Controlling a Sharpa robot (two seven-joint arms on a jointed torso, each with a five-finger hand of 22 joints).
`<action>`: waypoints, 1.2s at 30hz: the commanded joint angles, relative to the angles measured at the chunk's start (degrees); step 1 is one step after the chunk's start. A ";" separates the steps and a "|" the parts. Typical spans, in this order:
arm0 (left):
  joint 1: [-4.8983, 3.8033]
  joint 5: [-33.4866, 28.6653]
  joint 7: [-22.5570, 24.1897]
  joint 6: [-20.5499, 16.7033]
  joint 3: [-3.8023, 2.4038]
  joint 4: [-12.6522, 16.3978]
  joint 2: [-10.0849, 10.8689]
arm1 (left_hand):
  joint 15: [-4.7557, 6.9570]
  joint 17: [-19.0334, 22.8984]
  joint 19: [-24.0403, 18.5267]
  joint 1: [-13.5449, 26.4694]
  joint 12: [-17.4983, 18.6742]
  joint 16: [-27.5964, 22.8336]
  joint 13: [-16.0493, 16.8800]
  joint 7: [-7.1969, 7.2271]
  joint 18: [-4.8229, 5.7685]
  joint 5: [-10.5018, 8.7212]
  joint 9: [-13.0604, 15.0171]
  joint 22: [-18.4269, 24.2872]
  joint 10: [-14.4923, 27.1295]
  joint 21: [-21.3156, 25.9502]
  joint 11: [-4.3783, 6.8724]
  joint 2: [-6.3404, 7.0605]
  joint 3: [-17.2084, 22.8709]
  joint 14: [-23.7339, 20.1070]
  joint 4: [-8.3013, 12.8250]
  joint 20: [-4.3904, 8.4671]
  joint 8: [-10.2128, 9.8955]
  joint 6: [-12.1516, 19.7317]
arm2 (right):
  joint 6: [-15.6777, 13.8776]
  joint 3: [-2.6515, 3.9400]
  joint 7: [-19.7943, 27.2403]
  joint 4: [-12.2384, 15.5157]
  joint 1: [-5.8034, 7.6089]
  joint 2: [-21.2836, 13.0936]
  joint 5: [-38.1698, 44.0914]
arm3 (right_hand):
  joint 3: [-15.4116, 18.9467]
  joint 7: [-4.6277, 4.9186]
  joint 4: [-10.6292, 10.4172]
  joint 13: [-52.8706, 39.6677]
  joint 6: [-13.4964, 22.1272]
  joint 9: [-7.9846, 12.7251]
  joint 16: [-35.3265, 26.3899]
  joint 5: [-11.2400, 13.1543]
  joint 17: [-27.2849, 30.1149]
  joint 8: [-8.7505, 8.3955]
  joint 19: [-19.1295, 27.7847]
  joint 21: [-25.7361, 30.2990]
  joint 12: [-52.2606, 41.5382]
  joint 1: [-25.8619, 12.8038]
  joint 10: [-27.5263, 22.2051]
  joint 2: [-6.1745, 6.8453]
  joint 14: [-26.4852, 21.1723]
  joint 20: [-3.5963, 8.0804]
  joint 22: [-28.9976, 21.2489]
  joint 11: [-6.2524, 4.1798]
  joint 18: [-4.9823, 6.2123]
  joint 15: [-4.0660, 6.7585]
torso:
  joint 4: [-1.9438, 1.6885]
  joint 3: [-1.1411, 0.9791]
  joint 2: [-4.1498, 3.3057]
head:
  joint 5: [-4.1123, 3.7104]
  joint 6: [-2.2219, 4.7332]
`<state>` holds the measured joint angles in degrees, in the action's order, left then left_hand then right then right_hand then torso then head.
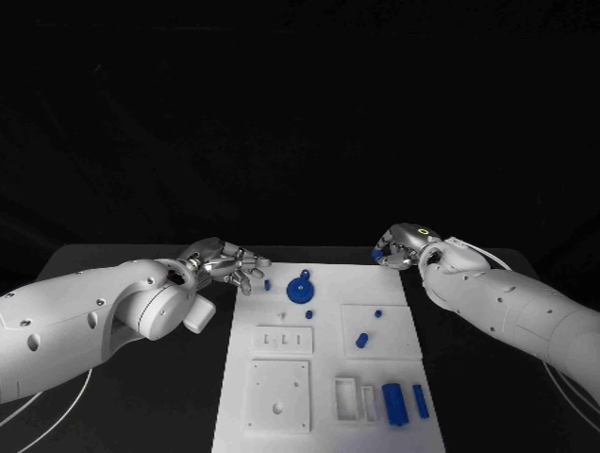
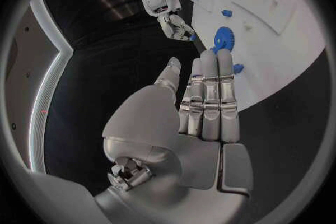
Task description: Assemble the parts on the task board
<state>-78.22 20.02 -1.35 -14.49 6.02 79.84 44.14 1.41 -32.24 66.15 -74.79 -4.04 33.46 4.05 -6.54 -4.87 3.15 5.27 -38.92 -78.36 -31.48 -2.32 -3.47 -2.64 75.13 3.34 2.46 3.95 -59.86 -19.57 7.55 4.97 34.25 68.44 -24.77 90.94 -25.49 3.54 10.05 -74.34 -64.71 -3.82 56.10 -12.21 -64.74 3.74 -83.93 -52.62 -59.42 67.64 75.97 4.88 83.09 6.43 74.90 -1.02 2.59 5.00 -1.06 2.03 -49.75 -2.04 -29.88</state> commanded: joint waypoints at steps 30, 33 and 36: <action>-0.24 0.31 5.21 0.45 -0.07 0.45 1.00 | -0.15 0.13 0.10 -0.77 0.36 -0.57 -0.10 -0.01 0.66 -0.16 -0.06 -0.48 -0.23 0.71 0.25 0.54 -0.13 -0.07 1.30 -0.02 -0.26 -0.01 | -5.04 0.47 -2.63 17.40 1.75 -7.61 -1.07 | 0.02 -0.27 -2.71 0.36 -4.77 -0.19 0.50 2.38 -0.82 -0.13 -1.67 -0.87 0.03 -1.03 0.21 0.60 0.36 0.03 7.23 -0.32 0.07 0.29 | 0.82 0.04 0.73 | 0.07 -0.02; -0.24 0.31 5.53 0.84 -0.06 0.23 0.85 | -0.17 0.18 0.07 -0.81 0.37 -0.67 -0.12 0.01 0.68 -0.16 -0.03 -0.51 -0.20 0.81 0.24 0.57 -0.15 -0.12 1.28 -0.03 -0.20 -0.19 | -4.23 0.55 -2.68 20.09 1.82 -8.56 -2.02 | 0.09 -0.27 -3.06 0.33 -4.63 -0.19 0.38 2.34 -0.79 -0.13 -1.68 -0.79 0.01 -1.18 0.21 0.74 0.34 0.09 7.21 -0.35 0.07 0.34 | 0.93 0.09 1.08 | 0.16 -0.07; -0.22 0.54 6.76 1.02 -0.05 0.06 0.71 | -0.17 0.20 0.06 -1.24 0.39 -0.74 -0.14 0.08 0.69 -0.14 0.04 -0.55 -0.06 0.90 0.23 0.61 -0.04 -0.15 1.53 -0.02 -0.20 -0.59 | -2.72 0.58 -2.24 22.52 1.82 -9.47 -3.50 | 0.27 -0.23 -3.49 0.31 -4.33 -0.16 0.31 3.46 -0.80 -0.15 -1.65 -0.59 0.04 -1.31 0.16 0.70 0.34 0.09 7.17 -0.35 0.09 0.31 | 1.02 0.10 1.44 | 0.20 -0.10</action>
<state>-78.37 20.23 2.72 -14.41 6.02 79.86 45.02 1.41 -32.11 66.15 -75.95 -3.87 33.01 3.95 -6.33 -4.87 3.16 5.29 -39.44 -78.31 -30.82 -2.30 -2.82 -2.51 75.12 4.93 2.46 3.95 -60.07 -24.27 8.10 2.63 56.07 70.24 -33.96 89.53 -25.15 3.39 6.85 -74.03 -69.14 -4.03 56.57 -8.59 -65.53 3.45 -83.93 -53.25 -59.59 66.57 76.30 5.37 83.30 6.43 74.91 -1.13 2.59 5.18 -0.21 2.08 -48.75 -1.87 -29.92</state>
